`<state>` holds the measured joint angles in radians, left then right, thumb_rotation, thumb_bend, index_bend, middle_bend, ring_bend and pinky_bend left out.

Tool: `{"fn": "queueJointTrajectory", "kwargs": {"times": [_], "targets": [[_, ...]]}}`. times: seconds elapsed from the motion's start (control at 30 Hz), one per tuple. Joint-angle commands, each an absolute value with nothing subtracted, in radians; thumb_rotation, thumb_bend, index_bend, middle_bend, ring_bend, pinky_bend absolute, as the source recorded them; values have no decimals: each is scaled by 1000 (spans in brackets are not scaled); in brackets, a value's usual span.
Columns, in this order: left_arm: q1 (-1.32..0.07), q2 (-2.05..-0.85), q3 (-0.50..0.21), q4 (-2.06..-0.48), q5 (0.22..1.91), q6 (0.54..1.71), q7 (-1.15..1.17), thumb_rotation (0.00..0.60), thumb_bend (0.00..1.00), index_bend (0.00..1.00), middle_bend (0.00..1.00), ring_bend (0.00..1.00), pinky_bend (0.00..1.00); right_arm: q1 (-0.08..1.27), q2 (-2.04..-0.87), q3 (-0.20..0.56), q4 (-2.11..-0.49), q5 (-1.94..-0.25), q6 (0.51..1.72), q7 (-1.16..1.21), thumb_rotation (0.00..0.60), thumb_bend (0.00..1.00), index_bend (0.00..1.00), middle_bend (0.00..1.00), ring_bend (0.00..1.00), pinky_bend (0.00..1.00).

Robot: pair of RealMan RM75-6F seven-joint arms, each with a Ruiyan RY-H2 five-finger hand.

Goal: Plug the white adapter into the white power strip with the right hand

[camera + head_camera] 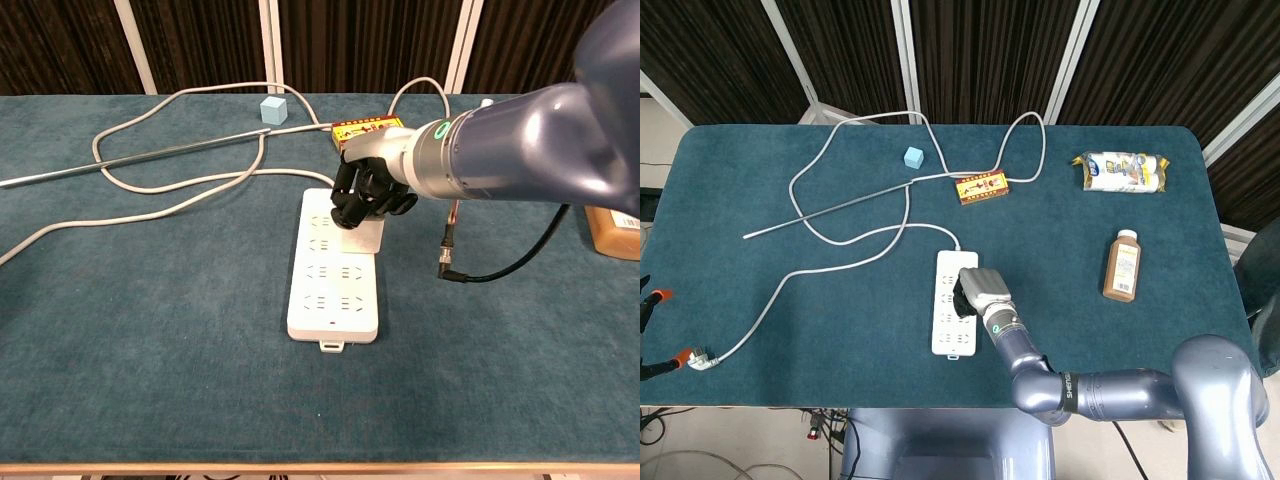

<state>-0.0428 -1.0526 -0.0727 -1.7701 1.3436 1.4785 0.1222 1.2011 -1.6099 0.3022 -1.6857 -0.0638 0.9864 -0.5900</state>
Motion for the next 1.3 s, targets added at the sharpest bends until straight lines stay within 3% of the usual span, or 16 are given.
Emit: {"fn": "queueJointTrajectory", "kwargs": {"times": [0.03, 0.83, 1.17, 1.3], "targets": [[-43, -1052, -72, -1770, 1343, 1477, 122, 600, 89, 242, 8, 0, 0, 1205, -1616, 301, -1679, -61, 986, -595, 600, 947, 1000, 893, 1000, 1000], [-43, -1045, -72, -1771, 1341, 1476, 114, 600, 90, 242, 8, 0, 0, 1211, -1630, 302, -1645, -30, 962, -612, 600, 947, 1000, 893, 1000, 1000], [-43, -1047, -73, -1771, 1339, 1477, 119, 600, 90, 242, 8, 0, 0, 1200, -1545, 357, -1720, -45, 988, -587, 600, 947, 1000, 893, 1000, 1000], [-40, -1048, -72, -1773, 1342, 1485, 120, 600, 90, 242, 8, 0, 0, 1176, -1438, 419, -1821, -66, 1017, -553, 600, 947, 1000, 892, 1000, 1000]]}}
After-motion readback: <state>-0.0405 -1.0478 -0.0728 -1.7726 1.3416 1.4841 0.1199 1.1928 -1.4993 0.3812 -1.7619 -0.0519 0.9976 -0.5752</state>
